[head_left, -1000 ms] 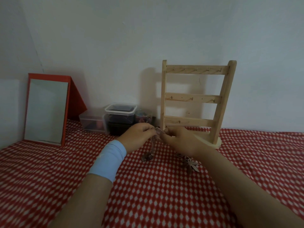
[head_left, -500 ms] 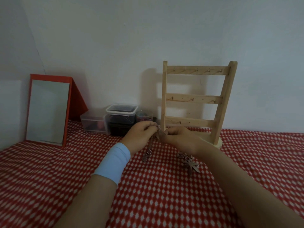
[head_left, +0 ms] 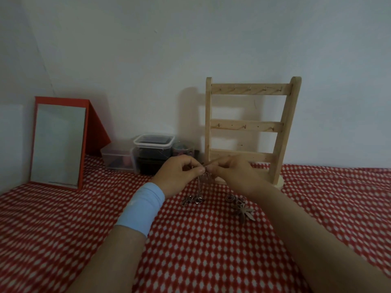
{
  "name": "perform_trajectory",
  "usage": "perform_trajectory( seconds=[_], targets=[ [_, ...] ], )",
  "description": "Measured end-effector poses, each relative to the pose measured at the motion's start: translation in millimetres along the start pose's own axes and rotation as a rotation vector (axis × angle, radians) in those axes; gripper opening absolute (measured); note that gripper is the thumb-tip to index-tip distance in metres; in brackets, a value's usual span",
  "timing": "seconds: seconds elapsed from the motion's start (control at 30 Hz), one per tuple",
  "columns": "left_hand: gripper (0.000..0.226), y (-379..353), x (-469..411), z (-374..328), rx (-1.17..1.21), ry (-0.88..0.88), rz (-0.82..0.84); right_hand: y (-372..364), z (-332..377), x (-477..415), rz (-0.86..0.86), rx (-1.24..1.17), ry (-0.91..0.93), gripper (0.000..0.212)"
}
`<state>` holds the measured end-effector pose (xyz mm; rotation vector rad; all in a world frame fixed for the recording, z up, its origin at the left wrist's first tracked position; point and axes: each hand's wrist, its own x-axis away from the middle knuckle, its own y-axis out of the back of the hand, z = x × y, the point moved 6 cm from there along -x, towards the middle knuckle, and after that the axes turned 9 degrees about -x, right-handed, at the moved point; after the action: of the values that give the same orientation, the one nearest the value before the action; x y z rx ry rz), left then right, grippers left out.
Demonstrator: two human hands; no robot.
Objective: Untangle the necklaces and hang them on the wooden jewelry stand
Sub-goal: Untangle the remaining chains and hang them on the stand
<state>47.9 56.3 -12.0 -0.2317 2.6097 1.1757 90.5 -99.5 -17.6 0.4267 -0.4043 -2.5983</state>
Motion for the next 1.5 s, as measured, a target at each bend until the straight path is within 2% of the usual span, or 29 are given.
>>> perform_trajectory(
  seconds=[0.17, 0.23, 0.4, 0.47, 0.53, 0.63, 0.73, 0.87, 1.0, 1.1, 1.23, 1.3, 1.4, 1.5],
  targets=[
    [0.018, -3, -1, 2, -0.131, 0.0, 0.052, -7, -3, 0, -0.143, -0.134, -0.01, 0.013],
    [0.02, -2, 1, 2, -0.184, -0.011, 0.015, -7, -1, 1, -0.179, -0.129, 0.004, 0.011],
    [0.016, 5, 3, -2, -0.247, -0.062, -0.155, -5, -2, 6, -0.033, -0.106, -0.049, 0.016],
    [0.018, 1, 1, 3, -0.203, -0.025, -0.092, -5, 0, 5, -0.032, -0.076, -0.036, 0.016],
    [0.021, -5, 1, 6, -0.129, 0.008, -0.008, -1, 3, 2, -0.111, -0.015, 0.013, 0.016],
    [0.019, -2, 1, 6, 0.014, 0.02, -0.051, -1, 11, 2, -0.093, 0.024, 0.07, 0.022],
    [0.008, 1, 1, 5, 0.143, 0.019, -0.085, -2, 12, 3, -0.042, 0.007, 0.083, 0.016],
    [0.014, -8, 0, 1, 0.289, 0.027, 0.017, 0, 10, 2, -0.058, -0.051, 0.097, 0.012],
    [0.016, -12, 3, -5, 0.411, 0.048, 0.076, 4, 17, 3, -0.12, -0.089, 0.16, 0.018],
    [0.018, -10, 3, -3, 0.38, 0.072, 0.116, -1, 16, 4, -0.151, -0.037, 0.141, 0.021],
    [0.01, -12, 3, 9, 0.22, 0.147, 0.164, 0, 12, 3, -0.202, -0.021, 0.088, 0.021],
    [0.01, -13, 5, 14, 0.197, 0.152, 0.188, 8, 10, 3, -0.208, 0.07, 0.028, 0.023],
    [0.008, -12, 5, 17, 0.177, 0.132, 0.154, 10, 2, 4, -0.098, 0.134, -0.067, 0.027],
    [0.018, -24, 5, 10, 0.198, 0.116, 0.212, 3, 1, 5, -0.019, -0.027, -0.083, 0.03]
  ],
)
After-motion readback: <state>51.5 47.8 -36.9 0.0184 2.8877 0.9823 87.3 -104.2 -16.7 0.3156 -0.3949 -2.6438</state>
